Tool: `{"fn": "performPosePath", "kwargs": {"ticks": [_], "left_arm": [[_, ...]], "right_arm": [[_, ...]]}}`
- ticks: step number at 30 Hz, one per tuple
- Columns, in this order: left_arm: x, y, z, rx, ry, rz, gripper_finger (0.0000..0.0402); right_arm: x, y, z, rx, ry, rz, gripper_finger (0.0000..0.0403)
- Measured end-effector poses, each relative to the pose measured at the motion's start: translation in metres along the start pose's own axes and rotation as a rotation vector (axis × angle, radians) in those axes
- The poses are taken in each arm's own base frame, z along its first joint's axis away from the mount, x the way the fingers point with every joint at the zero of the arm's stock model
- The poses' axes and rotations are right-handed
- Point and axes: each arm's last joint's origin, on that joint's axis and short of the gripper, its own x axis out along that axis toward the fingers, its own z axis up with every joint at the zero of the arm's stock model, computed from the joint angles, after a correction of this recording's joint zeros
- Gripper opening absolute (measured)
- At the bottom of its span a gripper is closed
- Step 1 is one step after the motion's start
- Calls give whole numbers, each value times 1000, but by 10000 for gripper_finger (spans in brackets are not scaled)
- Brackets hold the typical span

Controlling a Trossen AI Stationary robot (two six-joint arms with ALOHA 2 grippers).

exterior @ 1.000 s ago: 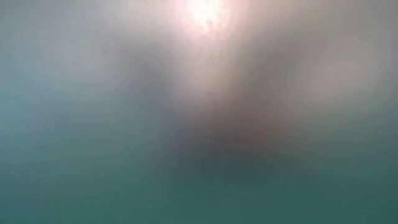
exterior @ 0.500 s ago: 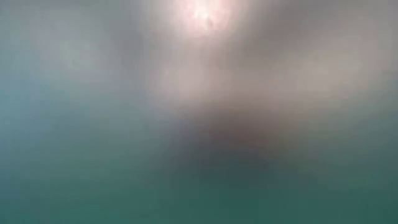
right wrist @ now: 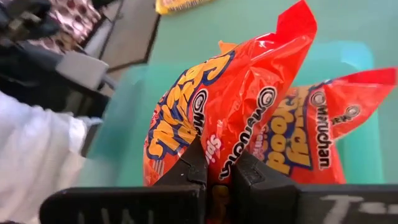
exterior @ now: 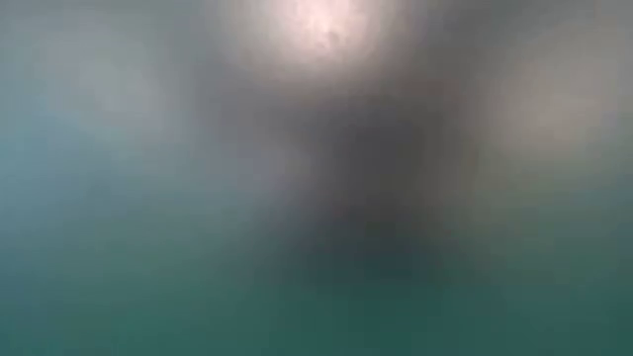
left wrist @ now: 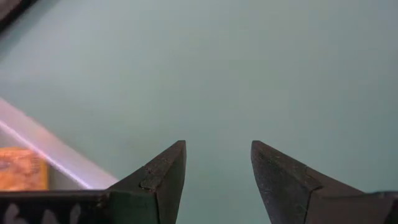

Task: Sort Maruchan noodles
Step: Put the red noodle pack into the green bin

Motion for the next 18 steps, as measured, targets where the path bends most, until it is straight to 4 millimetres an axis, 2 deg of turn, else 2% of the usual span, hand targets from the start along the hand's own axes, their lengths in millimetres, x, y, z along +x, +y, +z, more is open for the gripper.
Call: {"fn": "performPosePath", "kwargs": {"ticks": [6, 10, 18], "left_arm": [[-7, -9, -6, -6, 73, -153, 166], [-16, -14, -14, 12, 123, -171, 166], [-40, -13, -34, -24, 272, -171, 166]], "right_arm": [[23, -4, -1, 15, 99, -44, 14], [32, -4, 4, 22, 140, -65, 36], [21, 11, 31, -32, 251, -156, 112]]}}
